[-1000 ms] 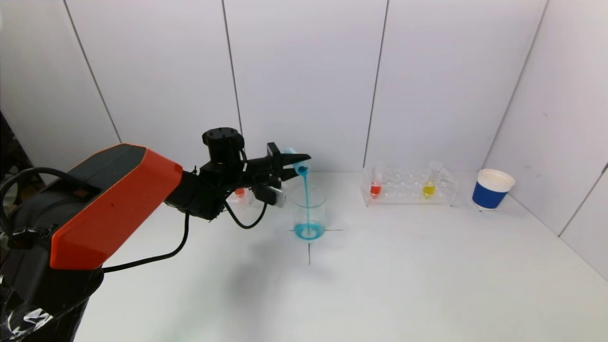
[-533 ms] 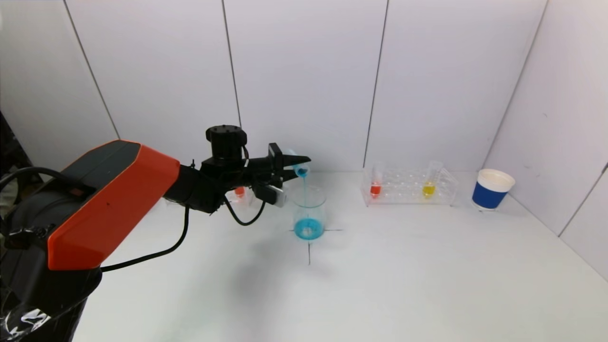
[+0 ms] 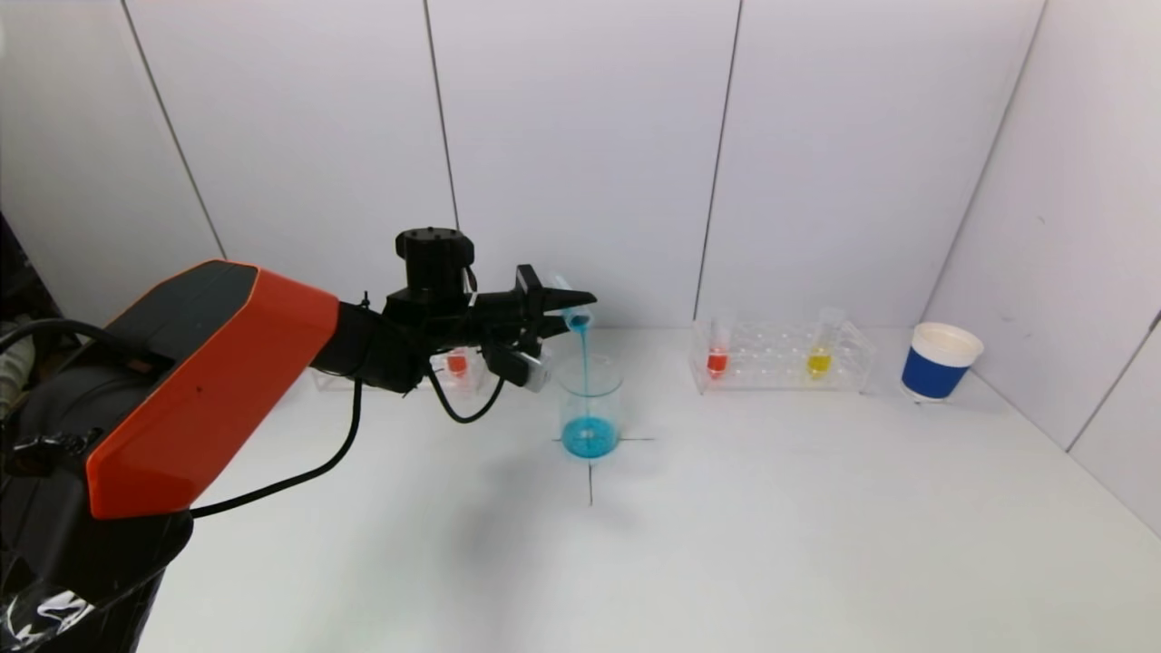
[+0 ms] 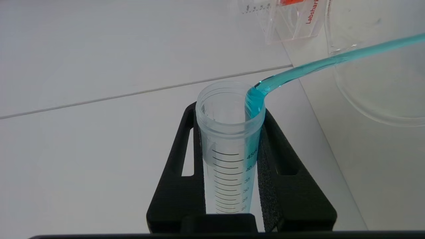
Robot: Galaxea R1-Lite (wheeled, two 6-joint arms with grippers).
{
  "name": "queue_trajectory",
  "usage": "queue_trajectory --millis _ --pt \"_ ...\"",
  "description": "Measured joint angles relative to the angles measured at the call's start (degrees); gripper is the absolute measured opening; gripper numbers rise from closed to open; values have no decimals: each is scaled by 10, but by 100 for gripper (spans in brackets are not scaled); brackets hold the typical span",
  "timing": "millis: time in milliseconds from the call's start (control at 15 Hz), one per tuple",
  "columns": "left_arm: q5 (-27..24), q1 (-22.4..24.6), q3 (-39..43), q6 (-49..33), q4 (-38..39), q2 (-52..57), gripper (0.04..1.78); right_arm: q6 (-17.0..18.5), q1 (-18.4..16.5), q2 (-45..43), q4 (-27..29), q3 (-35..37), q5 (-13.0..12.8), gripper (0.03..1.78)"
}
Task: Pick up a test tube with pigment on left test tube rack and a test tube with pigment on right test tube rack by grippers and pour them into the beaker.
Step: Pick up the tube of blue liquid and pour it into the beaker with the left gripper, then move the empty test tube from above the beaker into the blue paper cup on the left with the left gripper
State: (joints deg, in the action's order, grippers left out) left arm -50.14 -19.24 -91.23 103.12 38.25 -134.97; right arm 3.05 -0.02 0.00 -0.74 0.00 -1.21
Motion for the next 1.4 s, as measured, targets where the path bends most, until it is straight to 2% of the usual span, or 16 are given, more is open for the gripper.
queue_trajectory --millis 800,1400 --pt "-3 0 -11 74 -42 11 46 0 0 0 0 0 0 177" --pt "-3 0 -16 74 -48 14 46 0 0 0 0 0 0 177"
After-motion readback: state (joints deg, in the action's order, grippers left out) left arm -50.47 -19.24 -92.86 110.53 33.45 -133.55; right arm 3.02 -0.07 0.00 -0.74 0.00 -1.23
